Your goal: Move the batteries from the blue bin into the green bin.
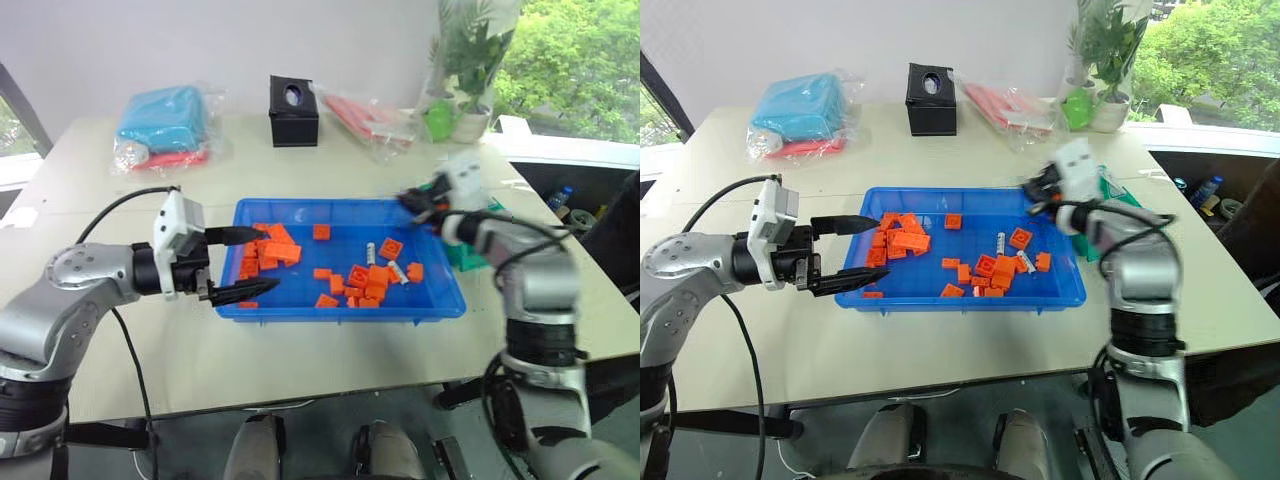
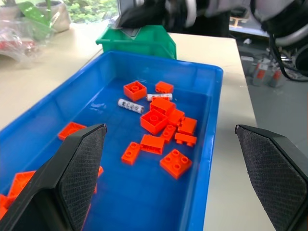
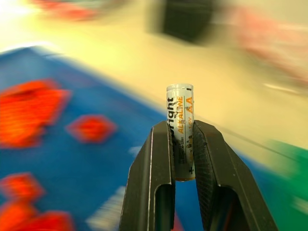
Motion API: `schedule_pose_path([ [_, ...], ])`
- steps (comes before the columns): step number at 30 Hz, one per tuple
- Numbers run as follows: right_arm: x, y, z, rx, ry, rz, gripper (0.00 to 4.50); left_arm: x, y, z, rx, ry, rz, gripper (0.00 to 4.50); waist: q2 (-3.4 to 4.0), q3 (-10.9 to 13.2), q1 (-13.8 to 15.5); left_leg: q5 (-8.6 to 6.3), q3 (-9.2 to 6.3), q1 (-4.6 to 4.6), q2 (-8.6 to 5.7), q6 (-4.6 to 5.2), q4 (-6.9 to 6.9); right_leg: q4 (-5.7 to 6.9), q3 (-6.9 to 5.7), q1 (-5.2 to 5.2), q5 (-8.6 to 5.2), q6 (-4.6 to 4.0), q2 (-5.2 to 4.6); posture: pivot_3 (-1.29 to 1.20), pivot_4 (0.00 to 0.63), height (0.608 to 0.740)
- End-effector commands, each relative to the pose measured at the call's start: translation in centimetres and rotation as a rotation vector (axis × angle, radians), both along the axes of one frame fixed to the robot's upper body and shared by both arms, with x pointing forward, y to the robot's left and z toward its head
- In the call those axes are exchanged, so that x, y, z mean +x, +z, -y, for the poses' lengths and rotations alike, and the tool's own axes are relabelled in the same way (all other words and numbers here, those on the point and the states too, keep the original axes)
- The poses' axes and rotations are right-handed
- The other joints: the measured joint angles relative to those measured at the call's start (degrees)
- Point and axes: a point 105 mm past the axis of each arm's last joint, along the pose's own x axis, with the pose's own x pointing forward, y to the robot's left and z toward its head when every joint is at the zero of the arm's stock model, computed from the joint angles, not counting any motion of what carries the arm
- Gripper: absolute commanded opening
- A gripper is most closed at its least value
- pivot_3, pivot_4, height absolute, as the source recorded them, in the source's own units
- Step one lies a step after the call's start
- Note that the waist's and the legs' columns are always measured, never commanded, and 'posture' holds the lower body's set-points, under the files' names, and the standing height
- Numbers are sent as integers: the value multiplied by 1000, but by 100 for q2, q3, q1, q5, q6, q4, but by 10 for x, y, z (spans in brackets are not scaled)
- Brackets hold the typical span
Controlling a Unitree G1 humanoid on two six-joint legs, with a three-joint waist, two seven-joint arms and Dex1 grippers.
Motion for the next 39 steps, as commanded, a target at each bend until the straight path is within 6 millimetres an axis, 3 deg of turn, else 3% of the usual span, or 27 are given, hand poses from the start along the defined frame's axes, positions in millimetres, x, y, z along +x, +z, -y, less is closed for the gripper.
schedule_pose_path([
  [1, -5, 10, 40, 7, -144, 21, 45, 3, 7, 5, -10, -23, 48, 4500, 0, 0, -14, 0, 1, 0, 0, 1, -2, 0, 0, -1, 0, 1, 0, 0, 150, 630],
  [2, -5, 8, 45, 10, -155, 10, 45, 4, 8, 7, -14, -31, 51, 4500, -4, -4, -18, 0, 4, 1, 0, 1, -4, 0, 0, -2, 1, 2, 0, 0, 150, 630],
  [10, 5, -4, 56, 12, -164, -8, 4010, 10, 10, 13, -21, -54, 64, 4500, 6, -21, -68, 1, 11, 4, 6, 2, -10, 0, 1, -2, 2, 4, 6, 0, 150, 630],
  [13, 5, 2, 56, 17, -153, 12, 4010, 9, 9, 13, -20, -55, 65, 4500, 7, -20, -57, 1, 11, 2, 6, 2, -8, 0, 0, -2, 2, 5, 4, 0, 150, 630],
  [16, -2, 5, 32, 11, -67, 19, 4010, 8, 9, 11, -19, -50, 67, 4500, 4, -22, -36, 1, 10, 3, 6, 3, -6, 0, 1, 0, 2, 4, 4, 0, 150, 630],
  [20, -13, -14, -39, 50, 99, -72, 4010, 7, 8, 11, -20, -39, 66, 4500, 3, -33, -71, 1, 6, 6, 23, 3, -9, 0, 1, 0, 2, 4, 5, 0, 150, 630],
  [24, -12, -35, -75, 63, 153, -177, 4010, 7, 9, 12, -24, -37, 68, 4500, 11, -28, -74, 0, 4, 0, 28, 4, -10, 2, 0, -9, 2, 3, 15, 0, 150, 630],
  [31, -7, -66, -98, 123, 160, -374, 4010, 7, 10, 13, -20, -39, 74, 4500, 9, -29, -10, 0, 4, -5, 22, 4, -2, -1, 0, -8, 4, -3, 15, 0, 150, 630],
  [39, 8, -80, -106, 178, 131, -473, 4010, 7, 14, 11, -17, -23, 91, 4500, 13, -27, -32, 0, -2, -10, 40, 4, -4, -1, 6, -11, 13, -16, 65, 0, 150, 630],
])
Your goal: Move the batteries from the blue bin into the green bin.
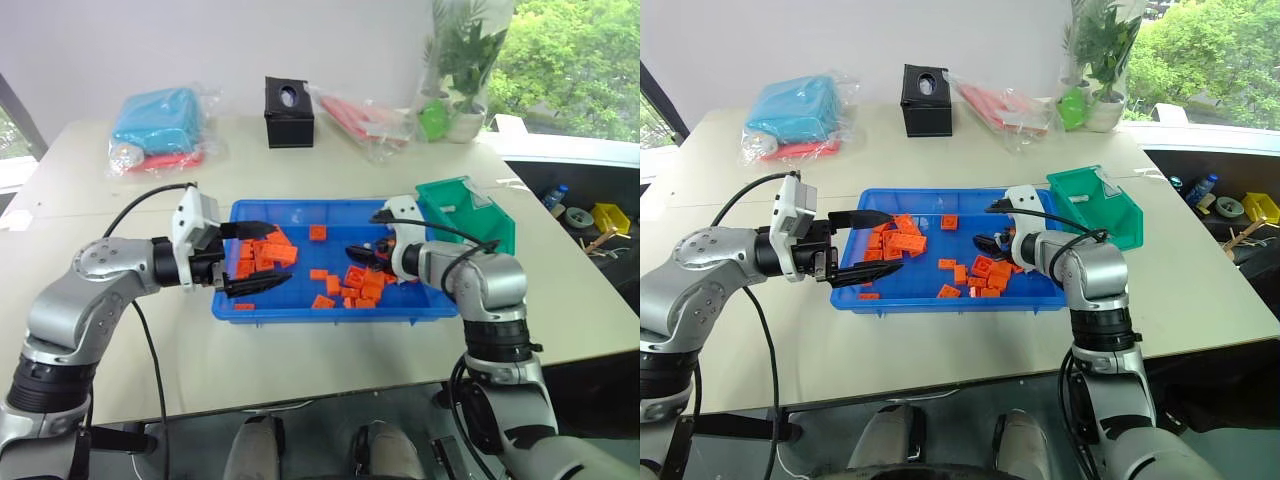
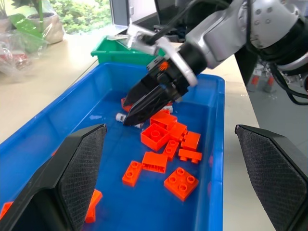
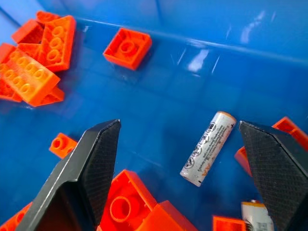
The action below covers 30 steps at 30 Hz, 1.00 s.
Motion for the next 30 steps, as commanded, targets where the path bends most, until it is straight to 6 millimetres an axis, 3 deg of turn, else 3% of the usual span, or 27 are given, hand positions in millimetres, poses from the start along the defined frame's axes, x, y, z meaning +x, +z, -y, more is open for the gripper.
schedule_pose_path([
  [1, 9, 7, 0, -4, -17, 24, 4010, -3, 15, -1, -3, 5, 68, 4500, 0, 0, 6, 0, -1, 0, 1, 0, -1, 0, 0, -1, 0, 0, 2, 0, 150, 630],
  [11, 7, -8, 6, -194, 32, 34, 4010, -3, 18, -4, -13, 37, 85, 4500, 2, 1, 15, 0, -2, -4, 2, 0, -1, -1, 2, -5, 0, -1, 4, 0, 150, 630],
  [20, -2, -10, 2, -202, 63, 34, 4010, -3, 18, -3, -20, 43, 87, 4500, 1, 0, 2, 0, -2, -3, 4, 0, -3, -2, 4, -7, 0, 0, 7, 0, 150, 630],
  [23, 1, -14, -4, -190, 64, 38, 3271, -1, 21, -2, -24, 36, 93, 4500, 0, 0, 7, 0, -1, -3, 4, 0, -3, -3, 4, -7, 0, 0, 7, 0, 150, 630],
  [28, 2, -12, -5, -178, 63, 49, 700, 0, 21, -3, -20, 31, 91, 4500, 2, 0, 9, 0, -1, -3, 4, 0, -3, -3, 4, -7, 0, -1, 8, 0, 150, 630],
  [30, 3, -7, -4, -172, 55, 66, 63, 1, 20, -2, -20, 27, 90, 4500, 1, -1, 10, 0, -1, -2, 5, 0, -2, -3, 4, -7, 0, -1, 8, 0, 150, 630],
])
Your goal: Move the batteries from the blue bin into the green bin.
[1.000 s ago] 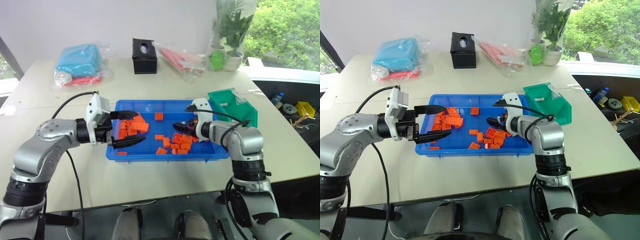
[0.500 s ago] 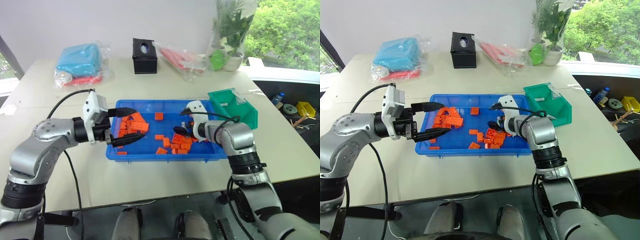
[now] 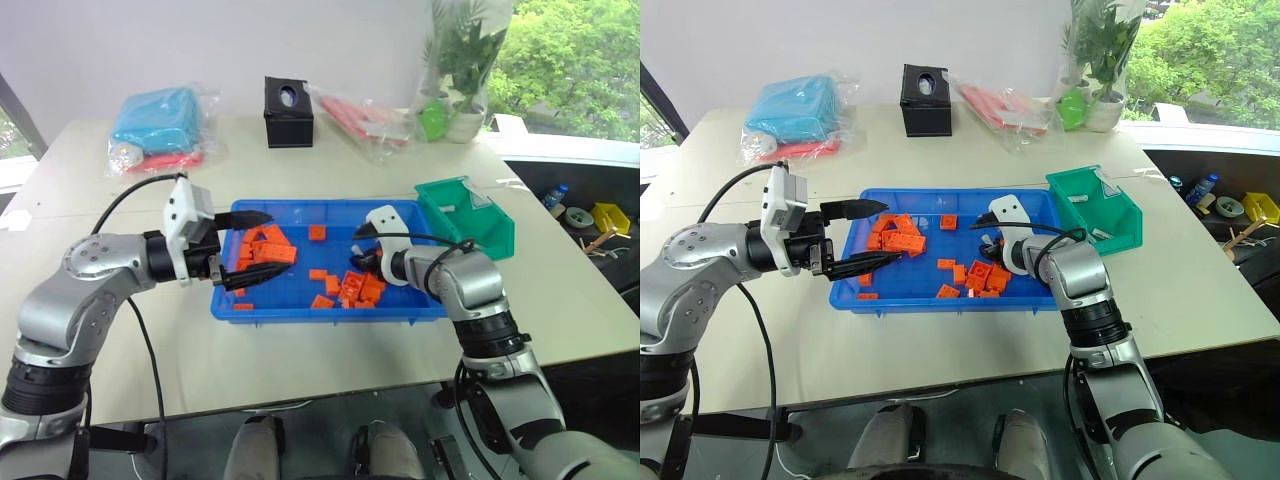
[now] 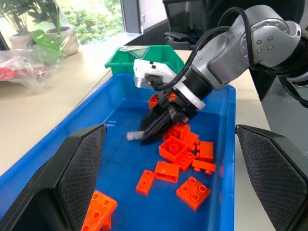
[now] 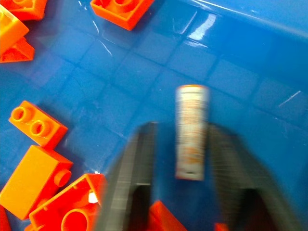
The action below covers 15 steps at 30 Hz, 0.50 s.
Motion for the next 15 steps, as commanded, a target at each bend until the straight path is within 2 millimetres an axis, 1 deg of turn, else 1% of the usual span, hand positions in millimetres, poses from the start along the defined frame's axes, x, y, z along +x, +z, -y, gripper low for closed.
schedule_pose_path([
  [1, 5, 18, 2, 21, -7, 73, 65, 0, 9, 1, -5, -13, 39, 4500, 0, 0, 1, 0, 0, 0, 0, 0, 0, 0, 0, 0, 0, 0, 0, 0, 150, 630],
  [3, 7, 33, 8, 38, -18, 121, 65, 1, 9, 2, -6, -17, 37, 4500, 2, 1, 4, 0, 0, 0, 0, 0, 0, 0, 0, 0, 0, 0, 0, 0, 150, 630],
  [5, 14, 61, 26, 79, -74, 211, 65, 1, 8, 4, -7, -24, 33, 4500, 5, 3, 15, 0, 0, -2, 0, 0, 0, 0, 0, 0, 0, 0, 0, 0, 150, 630],
  [6, 15, 70, 32, 93, -92, 236, 65, 1, 8, 4, -7, -25, 32, 4500, 5, 4, 15, 0, -1, -3, -1, 0, 1, 0, 0, 0, 0, 0, 0, 0, 150, 630],
  [8, 18, 92, 57, 114, -162, 298, 65, 1, 7, 4, -7, -29, 27, 4500, 6, 4, 15, 0, 0, -4, -1, 0, 1, 0, 0, 0, 1, -1, 0, 0, 150, 630],
  [10, 18, 109, 93, 94, -262, 346, 65, 2, 6, 4, -7, -32, 23, 4500, 8, 5, 28, 0, -1, -3, -1, 0, 1, -2, 0, 1, 1, -1, 1, 0, 150, 630],
  [11, 17, 115, 109, 80, -305, 365, 65, 2, 6, 4, -7, -33, 22, 4500, 7, 4, 28, 0, -1, -3, -2, 0, 0, -5, 0, 3, 1, -1, 0, 0, 150, 630],
  [12, 16, 118, 118, 72, -329, 374, 65, 2, 6, 4, -7, -34, 21, 4500, 5, 3, 28, 0, -1, -3, -2, 0, 0, -5, 0, 3, 0, -1, 0, 0, 150, 630],
  [14, 13, 117, 145, 60, -395, 360, 65, 3, 5, 5, -9, -38, 19, 4500, 4, 3, 11, 0, -1, -3, -2, 0, 0, -11, 0, 5, 0, -1, 0, 0, 150, 630],
  [15, 12, 116, 152, 57, -413, 353, 65, 3, 5, 5, -9, -40, 19, 4500, 1, 1, 7, 0, 0, -2, -2, 0, -1, -12, 0, 5, 1, -1, 0, 0, 150, 630],
])
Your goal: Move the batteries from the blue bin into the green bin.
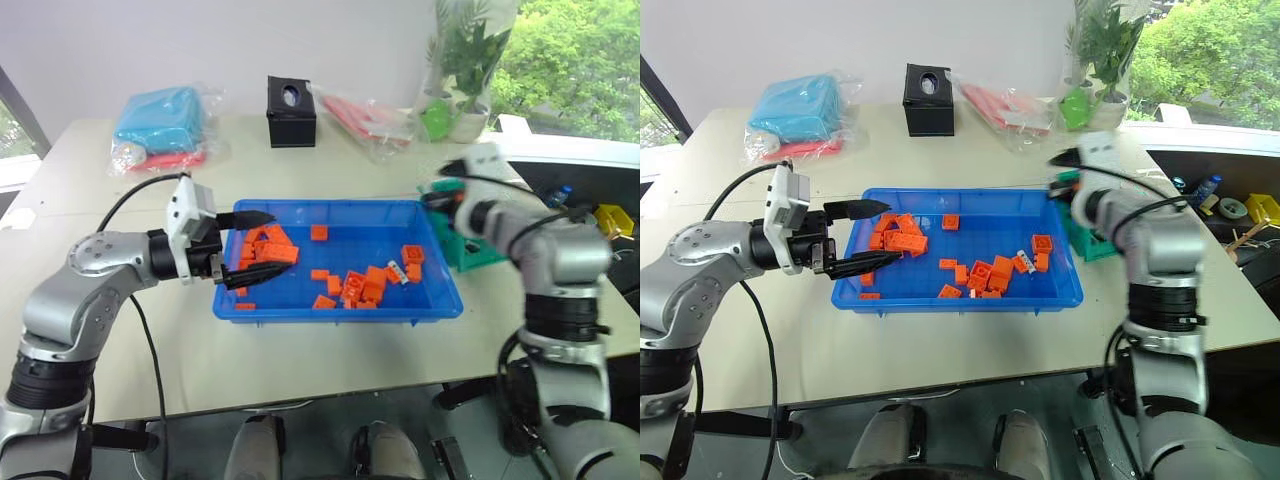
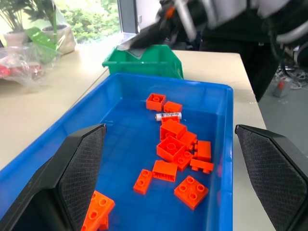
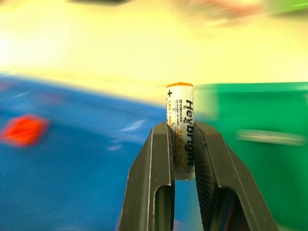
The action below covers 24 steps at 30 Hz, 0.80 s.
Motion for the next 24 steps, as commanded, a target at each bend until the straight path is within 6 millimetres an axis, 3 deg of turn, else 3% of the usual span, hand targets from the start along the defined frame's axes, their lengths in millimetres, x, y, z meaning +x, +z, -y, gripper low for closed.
schedule_pose_path([
  [1, -4, 7, 28, 19, -69, 20, 65, 0, 8, 5, -4, -28, 41, 4500, -6, -4, -12, 0, 0, 2, 1, 0, -1, -2, 0, 0, 0, 0, 0, 0, 150, 630],
  [3, -4, 0, 33, 50, -77, -8, 65, 0, 8, 6, -6, -34, 40, 4500, -13, -10, -34, 0, 1, 8, 3, 0, -4, -1, 0, 2, 0, 1, 1, 0, 150, 630],
  [10, 1, -7, 37, 20, -31, -13, 3502, 2, 8, 9, -8, -45, 45, 4500, 3, -2, -45, 0, 3, 5, 4, 0, -3, 1, 0, 2, 0, 1, 1, 0, 150, 630],
  [13, -2, 1, 38, -28, 32, 9, 3502, 0, 8, 8, -7, -43, 47, 4500, 11, 3, 2, 0, 2, 5, 3, 0, 0, -2, 1, 3, 0, 0, 1, 0, 150, 630],
  [17, -21, 7, 3, -124, 312, 9, 3502, -2, 6, 4, -1, -34, 41, 4500, 12, 1, -4, 0, 0, 4, 2, 0, 0, -16, 2, 6, 0, -1, 0, 0, 150, 630],
  [20, -38, -6, -24, -199, 503, -69, 3502, -4, 4, 3, 2, -30, 38, 4500, 9, 0, -26, 0, -1, 9, 6, 1, -5, -22, 1, 10, 0, -1, 3, 0, 150, 630],
  [24, -56, -23, -45, -253, 672, -158, 3502, -5, 4, 4, 2, -32, 38, 4500, 11, 1, -12, -1, 0, 10, 9, 1, -6, -27, 1, 10, 2, -4, 5, 0, 150, 630],
])
